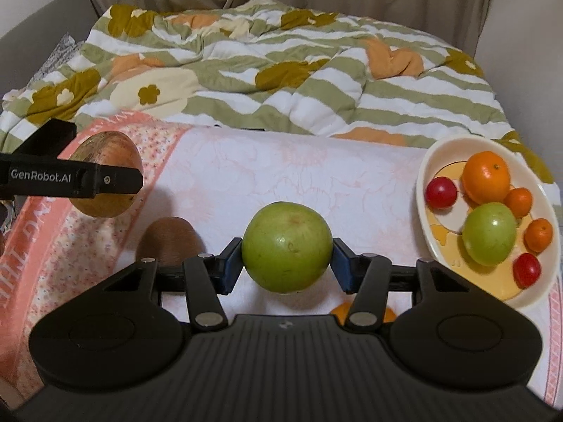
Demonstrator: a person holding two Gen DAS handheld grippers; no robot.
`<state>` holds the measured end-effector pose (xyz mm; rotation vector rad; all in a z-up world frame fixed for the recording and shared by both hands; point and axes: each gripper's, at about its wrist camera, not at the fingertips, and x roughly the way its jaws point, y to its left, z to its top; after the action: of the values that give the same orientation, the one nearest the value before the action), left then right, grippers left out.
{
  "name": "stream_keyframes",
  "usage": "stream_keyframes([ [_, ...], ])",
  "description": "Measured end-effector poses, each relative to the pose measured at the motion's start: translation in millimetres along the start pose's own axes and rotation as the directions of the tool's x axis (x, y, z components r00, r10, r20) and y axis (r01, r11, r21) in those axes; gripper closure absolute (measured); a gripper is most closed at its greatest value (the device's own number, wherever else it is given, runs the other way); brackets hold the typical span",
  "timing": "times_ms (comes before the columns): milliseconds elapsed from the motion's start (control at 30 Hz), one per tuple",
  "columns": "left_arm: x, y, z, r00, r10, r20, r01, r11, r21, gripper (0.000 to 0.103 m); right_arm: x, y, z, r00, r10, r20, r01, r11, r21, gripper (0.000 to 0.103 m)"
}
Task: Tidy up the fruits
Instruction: 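Carry the yellowish apple and green apple in both tools to the bowl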
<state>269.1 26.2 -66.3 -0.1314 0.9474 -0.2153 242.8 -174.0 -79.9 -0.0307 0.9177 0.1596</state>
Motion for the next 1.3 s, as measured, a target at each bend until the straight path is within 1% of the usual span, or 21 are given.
stream_keyframes([
  [133,-22.2,-7.9,-4.5,0.999,-0.022,0.043,0.020,0.999,0.038,0.026,-24.3,1.6,-3.3,0.999,-0.019,0.026,0.018,0.999,0.028,0.035],
  [233,-35.6,-16.0,-8.1,0.997,-0.050,0.062,0.046,0.996,0.071,0.026,-44.7,0.2,-6.7,0.998,-0.037,0.042,0.035,0.998,0.052,0.035],
  [433,-53.7,-40.9,-17.5,0.990,-0.119,0.071,0.109,0.986,0.129,0.026,-84.6,-8.6,-18.0,0.994,-0.079,0.076,0.072,0.993,0.095,0.035],
  [533,-59.9,-59.3,-21.4,0.988,-0.136,0.073,0.124,0.981,0.152,0.026,-99.9,-21.6,-24.3,0.992,-0.086,0.090,0.075,0.990,0.116,0.035],
  [733,-68.0,-104.8,-27.5,0.986,-0.133,0.097,0.116,0.980,0.161,0.026,-120.7,-65.6,-36.5,0.991,-0.068,0.113,0.054,0.991,0.124,0.035],
  [900,-63.3,-148.3,-32.4,0.988,-0.111,0.111,0.098,0.988,0.119,0.026,-125.9,-117.6,-39.7,0.993,-0.040,0.111,0.029,0.995,0.099,0.035],
  [1100,-37.8,-200.8,-35.6,0.989,-0.099,0.107,0.089,0.992,0.092,0.026,-118.4,-179.2,-41.4,0.994,-0.031,0.105,0.025,0.998,0.059,0.035],
  [1300,-3.4,-233.9,-35.0,0.992,-0.081,0.093,0.074,0.995,0.069,0.026,-102.2,-218.5,-37.5,0.996,-0.011,0.091,0.009,1.000,0.023,0.035],
])
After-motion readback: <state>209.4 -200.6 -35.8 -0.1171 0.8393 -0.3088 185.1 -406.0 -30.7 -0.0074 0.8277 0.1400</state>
